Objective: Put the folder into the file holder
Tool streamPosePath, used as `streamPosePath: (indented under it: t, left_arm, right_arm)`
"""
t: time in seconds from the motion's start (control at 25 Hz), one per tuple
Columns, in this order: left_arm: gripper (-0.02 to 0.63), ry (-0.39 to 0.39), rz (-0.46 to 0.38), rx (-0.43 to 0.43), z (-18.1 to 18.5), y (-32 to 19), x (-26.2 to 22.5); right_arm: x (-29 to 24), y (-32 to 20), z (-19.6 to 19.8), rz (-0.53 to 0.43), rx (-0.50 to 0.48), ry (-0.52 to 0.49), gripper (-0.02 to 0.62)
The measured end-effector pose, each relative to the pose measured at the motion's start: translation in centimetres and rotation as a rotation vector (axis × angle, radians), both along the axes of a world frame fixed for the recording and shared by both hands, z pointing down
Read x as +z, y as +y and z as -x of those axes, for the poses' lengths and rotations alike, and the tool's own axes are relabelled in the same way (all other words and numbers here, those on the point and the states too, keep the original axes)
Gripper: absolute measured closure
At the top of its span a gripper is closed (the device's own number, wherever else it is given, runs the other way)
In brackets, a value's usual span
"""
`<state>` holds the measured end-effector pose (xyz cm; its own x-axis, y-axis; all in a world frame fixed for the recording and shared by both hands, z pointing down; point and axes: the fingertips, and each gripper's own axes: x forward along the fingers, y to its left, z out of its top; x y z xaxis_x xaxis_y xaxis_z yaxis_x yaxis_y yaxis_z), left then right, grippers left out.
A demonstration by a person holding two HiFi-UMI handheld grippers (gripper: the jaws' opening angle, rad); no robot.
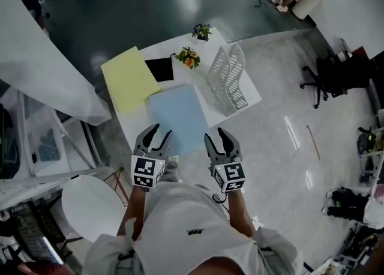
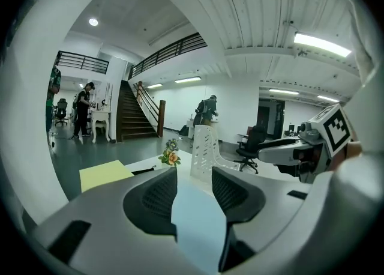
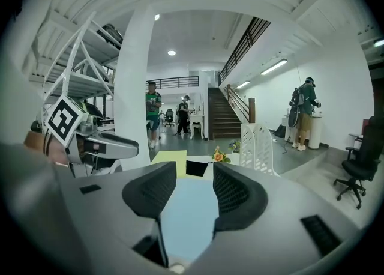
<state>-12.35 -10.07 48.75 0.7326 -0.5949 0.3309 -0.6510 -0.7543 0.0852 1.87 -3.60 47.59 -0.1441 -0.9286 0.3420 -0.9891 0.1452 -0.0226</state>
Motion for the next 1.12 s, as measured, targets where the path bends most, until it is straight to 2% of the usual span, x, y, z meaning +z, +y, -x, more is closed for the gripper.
streamPosePath:
  t: [0.32, 0.64, 1.12]
  left_arm:
    - [0.411, -0.012, 0.061, 0.026, -0.5, -5.3, 2.5]
    - [0.405, -0.027, 0.146, 0.038, -0.5, -8.5, 5.8]
    - [0.369, -0.094, 0.253, -0.042, -0.5, -10.6, 11.1]
  right_arm:
    - [1.8, -5.0, -0.9, 0.067, 0.033, -0.001, 0.419]
    - [4.6, -8.4, -1.9, 0.133, 0.042, 0.015, 0.419]
    - [9.2, -11.5, -3.4, 0.237, -0.026, 0.006, 0.419]
